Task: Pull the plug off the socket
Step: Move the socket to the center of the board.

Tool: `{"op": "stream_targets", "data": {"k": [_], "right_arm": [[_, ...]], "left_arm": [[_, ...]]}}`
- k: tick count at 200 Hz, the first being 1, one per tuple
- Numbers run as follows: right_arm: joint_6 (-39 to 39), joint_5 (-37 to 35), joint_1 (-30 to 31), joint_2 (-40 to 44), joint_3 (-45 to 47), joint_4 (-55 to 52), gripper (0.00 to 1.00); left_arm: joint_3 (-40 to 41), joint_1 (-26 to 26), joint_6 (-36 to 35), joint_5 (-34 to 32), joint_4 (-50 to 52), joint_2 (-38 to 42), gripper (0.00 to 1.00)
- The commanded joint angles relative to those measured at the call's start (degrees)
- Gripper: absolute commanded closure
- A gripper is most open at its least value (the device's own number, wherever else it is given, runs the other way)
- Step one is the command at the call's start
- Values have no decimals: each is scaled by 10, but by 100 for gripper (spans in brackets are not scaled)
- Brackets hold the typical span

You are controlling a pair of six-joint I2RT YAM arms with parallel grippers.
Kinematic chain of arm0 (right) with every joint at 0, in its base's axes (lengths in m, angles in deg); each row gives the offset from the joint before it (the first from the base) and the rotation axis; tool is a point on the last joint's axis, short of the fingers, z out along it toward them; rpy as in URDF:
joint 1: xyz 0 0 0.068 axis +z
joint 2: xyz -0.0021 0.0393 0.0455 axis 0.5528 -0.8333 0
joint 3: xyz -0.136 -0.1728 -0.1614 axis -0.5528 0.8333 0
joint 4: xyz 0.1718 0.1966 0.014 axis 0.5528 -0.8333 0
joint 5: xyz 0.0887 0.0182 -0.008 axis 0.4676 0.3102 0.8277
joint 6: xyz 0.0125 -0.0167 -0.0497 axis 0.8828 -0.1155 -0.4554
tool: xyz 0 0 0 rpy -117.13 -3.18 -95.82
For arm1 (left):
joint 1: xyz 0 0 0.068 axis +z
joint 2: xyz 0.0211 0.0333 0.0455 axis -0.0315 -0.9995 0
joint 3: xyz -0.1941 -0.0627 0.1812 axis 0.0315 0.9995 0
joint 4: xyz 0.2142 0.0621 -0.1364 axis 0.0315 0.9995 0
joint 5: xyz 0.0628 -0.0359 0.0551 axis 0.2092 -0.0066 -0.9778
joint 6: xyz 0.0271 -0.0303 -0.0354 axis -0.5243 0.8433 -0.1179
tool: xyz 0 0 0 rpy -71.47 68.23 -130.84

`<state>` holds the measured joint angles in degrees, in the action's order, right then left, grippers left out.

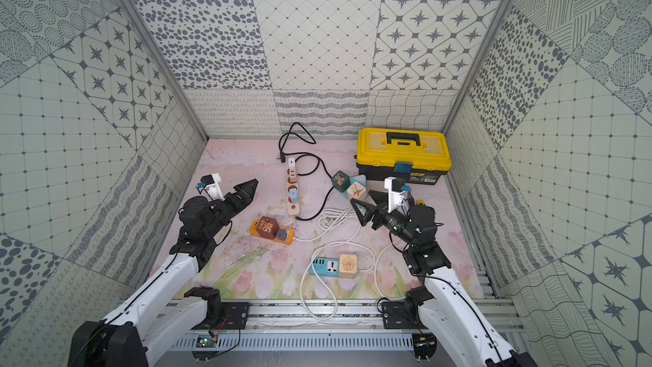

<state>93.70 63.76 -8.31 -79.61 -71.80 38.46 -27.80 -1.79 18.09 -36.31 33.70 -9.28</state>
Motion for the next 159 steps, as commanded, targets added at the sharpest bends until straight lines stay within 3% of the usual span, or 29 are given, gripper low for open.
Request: {"op": "stream_targets", "data": {"k": [1, 25, 62, 104, 159], "right_arm": [[-161, -47, 138, -44, -11, 34, 1], [-274, -72, 248, -147, -47, 39, 1], [-361, -120, 336, -334, -159, 12, 1], [-356, -144, 350, -500, -297, -4, 1], [-359, -150, 350, -627, -418, -50, 1]], "left_arm": [[-12, -23, 79, 68, 44, 32, 1], [-6, -23, 67, 14, 71, 55, 1], [5, -21, 69, -18, 78, 61, 1], [7, -17, 59, -102, 145, 100, 1], [0, -15, 45, -201, 243, 162, 1]]}}
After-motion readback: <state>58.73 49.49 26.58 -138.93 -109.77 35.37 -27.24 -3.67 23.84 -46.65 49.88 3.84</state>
